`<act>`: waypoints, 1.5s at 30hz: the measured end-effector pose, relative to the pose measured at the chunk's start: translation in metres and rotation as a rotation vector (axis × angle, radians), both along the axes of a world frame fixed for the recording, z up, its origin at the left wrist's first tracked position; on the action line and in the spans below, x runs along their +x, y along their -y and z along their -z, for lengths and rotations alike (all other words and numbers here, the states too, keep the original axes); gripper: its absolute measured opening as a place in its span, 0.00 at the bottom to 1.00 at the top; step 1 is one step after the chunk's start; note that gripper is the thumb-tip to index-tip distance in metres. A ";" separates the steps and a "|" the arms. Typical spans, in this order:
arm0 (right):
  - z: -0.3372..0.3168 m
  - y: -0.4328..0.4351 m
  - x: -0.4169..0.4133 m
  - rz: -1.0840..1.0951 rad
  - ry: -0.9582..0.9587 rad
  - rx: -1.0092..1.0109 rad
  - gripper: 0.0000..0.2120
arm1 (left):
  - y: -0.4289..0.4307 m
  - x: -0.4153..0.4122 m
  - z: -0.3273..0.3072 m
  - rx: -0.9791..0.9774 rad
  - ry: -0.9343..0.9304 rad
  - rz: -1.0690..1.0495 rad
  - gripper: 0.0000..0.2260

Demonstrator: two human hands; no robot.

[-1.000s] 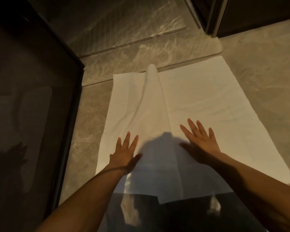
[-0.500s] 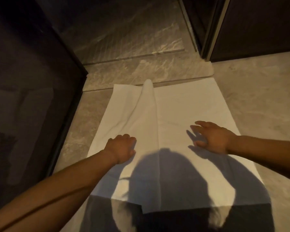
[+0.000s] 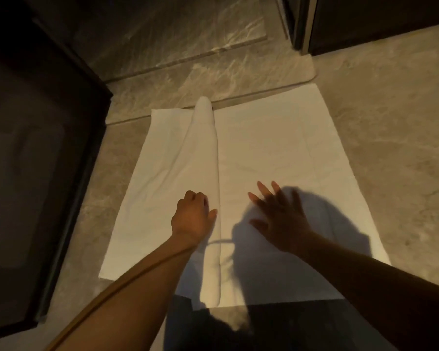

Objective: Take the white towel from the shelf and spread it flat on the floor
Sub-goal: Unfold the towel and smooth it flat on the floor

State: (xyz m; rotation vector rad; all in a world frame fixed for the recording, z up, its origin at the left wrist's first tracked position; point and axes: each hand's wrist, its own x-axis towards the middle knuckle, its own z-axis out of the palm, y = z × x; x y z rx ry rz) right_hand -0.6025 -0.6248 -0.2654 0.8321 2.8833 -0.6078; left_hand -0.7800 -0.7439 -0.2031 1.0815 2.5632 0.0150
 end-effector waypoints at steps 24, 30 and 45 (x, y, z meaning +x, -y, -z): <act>-0.019 -0.028 -0.006 -0.003 -0.039 -0.085 0.31 | 0.016 -0.008 -0.009 0.071 0.030 0.202 0.30; 0.003 -0.030 0.002 -0.045 0.080 0.063 0.31 | 0.013 -0.017 0.008 -0.046 0.128 0.257 0.31; -0.011 -0.031 0.014 0.029 0.065 -0.013 0.32 | 0.007 -0.005 0.009 -0.361 0.092 0.036 0.38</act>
